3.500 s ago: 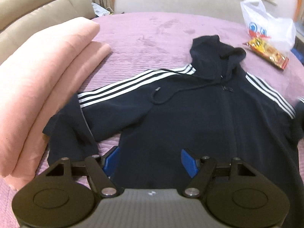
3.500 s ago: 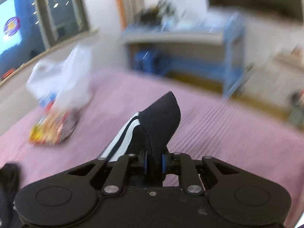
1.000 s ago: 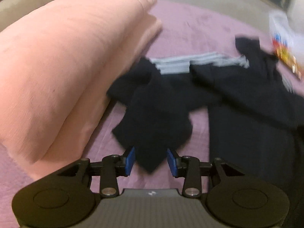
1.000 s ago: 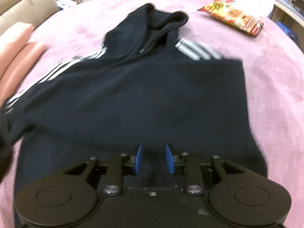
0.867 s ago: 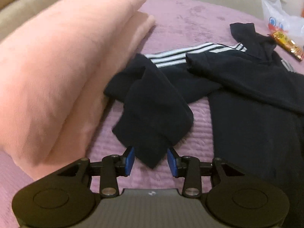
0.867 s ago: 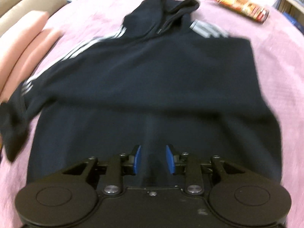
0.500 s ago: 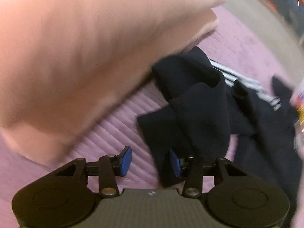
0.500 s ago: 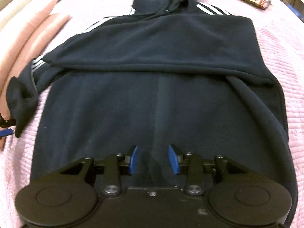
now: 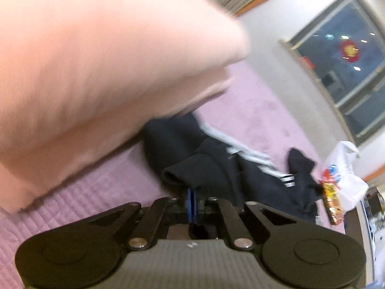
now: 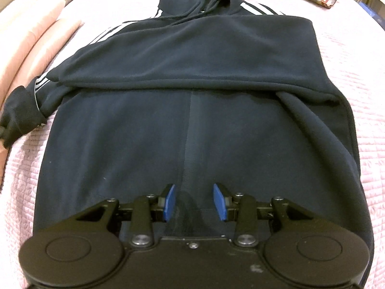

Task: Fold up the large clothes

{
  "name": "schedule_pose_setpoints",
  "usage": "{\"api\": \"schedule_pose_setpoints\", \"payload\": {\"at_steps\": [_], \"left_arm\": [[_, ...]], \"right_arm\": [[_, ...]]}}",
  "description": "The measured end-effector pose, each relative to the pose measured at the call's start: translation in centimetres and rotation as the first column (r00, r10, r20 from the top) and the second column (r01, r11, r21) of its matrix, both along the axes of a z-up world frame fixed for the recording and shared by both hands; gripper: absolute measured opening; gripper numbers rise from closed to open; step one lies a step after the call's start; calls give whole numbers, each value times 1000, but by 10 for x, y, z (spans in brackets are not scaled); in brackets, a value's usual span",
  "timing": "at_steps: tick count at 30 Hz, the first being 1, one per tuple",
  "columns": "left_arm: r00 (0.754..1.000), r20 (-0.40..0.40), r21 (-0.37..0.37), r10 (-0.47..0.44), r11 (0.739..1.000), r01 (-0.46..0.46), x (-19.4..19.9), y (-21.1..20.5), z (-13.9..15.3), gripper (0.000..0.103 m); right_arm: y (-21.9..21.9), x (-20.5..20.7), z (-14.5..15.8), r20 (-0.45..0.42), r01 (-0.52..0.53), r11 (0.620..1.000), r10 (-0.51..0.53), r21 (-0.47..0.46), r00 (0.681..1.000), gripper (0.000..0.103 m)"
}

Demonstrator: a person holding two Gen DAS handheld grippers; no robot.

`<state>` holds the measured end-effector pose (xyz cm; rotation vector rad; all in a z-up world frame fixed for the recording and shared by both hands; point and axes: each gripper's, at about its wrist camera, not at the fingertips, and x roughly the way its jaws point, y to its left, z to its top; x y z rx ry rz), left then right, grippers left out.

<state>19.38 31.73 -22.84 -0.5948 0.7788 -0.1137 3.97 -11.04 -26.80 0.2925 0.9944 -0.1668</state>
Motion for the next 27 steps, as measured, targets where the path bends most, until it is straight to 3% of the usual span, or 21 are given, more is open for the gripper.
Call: {"api": "schedule_pose_setpoints", "payload": {"at_steps": [7, 11, 13, 16, 18, 19, 20, 23, 25, 27], "left_arm": [[991, 126, 81, -55, 996, 45, -12, -30, 58, 2], [963, 236, 110, -130, 988, 106, -4, -65, 93, 1], [923, 331, 83, -198, 980, 181, -4, -89, 119, 0], [842, 418, 90, -340, 938, 334, 5, -144, 149, 0], [791, 430, 156, -436, 898, 411, 9, -182, 158, 0], [785, 424, 191, -453, 891, 411, 9, -194, 158, 3], [792, 402, 206, -459, 888, 411, 10, -200, 155, 6], [870, 285, 191, -402, 914, 359, 17, -189, 125, 16], [934, 176, 224, -311, 937, 269, 24, -166, 91, 38], [963, 88, 282, -253, 934, 220, 29, -144, 59, 45]], "right_arm": [[-13, -7, -3, 0, 33, 999, -33, 25, 999, 45], [-20, -11, -4, 3, 40, 999, -40, 32, 999, 45], [-25, -13, -5, 8, 48, 998, -48, 46, 999, 45], [-31, -15, -3, 19, 61, 996, -62, 59, 998, 45], [-35, -17, -1, 28, 69, 995, -71, 67, 997, 45], [-37, -18, 1, 32, 71, 995, -73, 68, 997, 45], [-41, -18, 2, 36, 72, 995, -75, 67, 997, 46], [-52, -21, 4, 47, 78, 996, -80, 54, 996, 52], [-59, -22, -1, 42, 86, 995, -88, 47, 995, 52], [-64, -22, -8, 29, 95, 994, -97, 53, 995, 52]]}}
